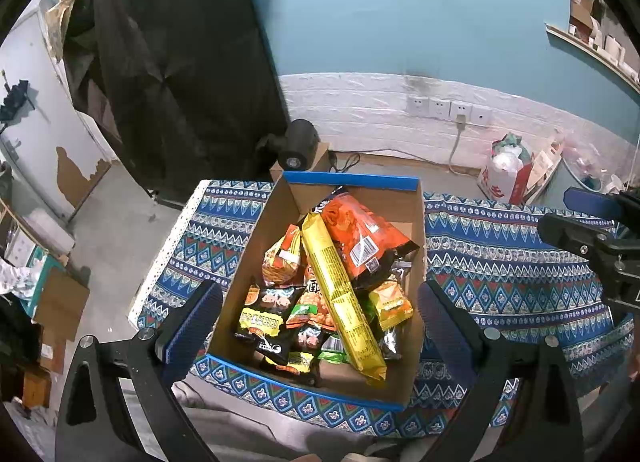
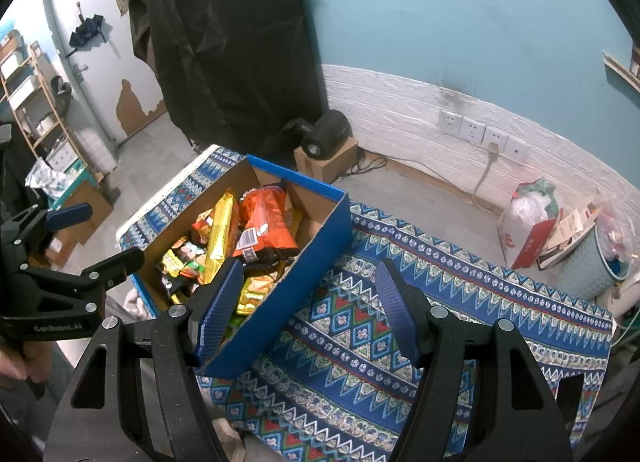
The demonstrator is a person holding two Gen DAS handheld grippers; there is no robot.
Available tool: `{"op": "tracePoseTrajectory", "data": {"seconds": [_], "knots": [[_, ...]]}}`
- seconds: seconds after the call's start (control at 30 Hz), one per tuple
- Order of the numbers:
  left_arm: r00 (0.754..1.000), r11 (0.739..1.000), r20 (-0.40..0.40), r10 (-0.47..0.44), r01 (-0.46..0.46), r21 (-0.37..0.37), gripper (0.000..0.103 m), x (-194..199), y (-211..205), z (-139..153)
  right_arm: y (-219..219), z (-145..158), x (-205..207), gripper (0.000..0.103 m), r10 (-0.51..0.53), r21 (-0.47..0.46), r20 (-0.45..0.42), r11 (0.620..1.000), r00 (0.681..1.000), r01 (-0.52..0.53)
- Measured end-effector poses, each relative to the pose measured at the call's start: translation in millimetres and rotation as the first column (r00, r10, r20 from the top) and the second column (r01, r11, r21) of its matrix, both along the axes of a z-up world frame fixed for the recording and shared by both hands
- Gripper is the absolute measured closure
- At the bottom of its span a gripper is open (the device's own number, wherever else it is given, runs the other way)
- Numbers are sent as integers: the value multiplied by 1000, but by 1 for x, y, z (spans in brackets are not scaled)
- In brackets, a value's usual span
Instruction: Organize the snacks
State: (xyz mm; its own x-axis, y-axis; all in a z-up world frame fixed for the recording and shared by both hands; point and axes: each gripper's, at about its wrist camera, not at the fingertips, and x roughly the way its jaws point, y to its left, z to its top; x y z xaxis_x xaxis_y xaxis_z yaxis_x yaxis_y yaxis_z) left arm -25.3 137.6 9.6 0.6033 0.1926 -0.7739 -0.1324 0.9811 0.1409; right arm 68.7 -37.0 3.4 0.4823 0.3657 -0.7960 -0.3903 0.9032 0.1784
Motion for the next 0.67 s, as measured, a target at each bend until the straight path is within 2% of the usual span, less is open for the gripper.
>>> {"op": "tracePoseTrajectory", "data": {"seconds": [0.67], "knots": [[1000, 1000, 14, -6, 6, -9, 4, -2, -1, 0, -1, 1, -1, 35, -1, -1, -2, 1000, 1000, 1]]}}
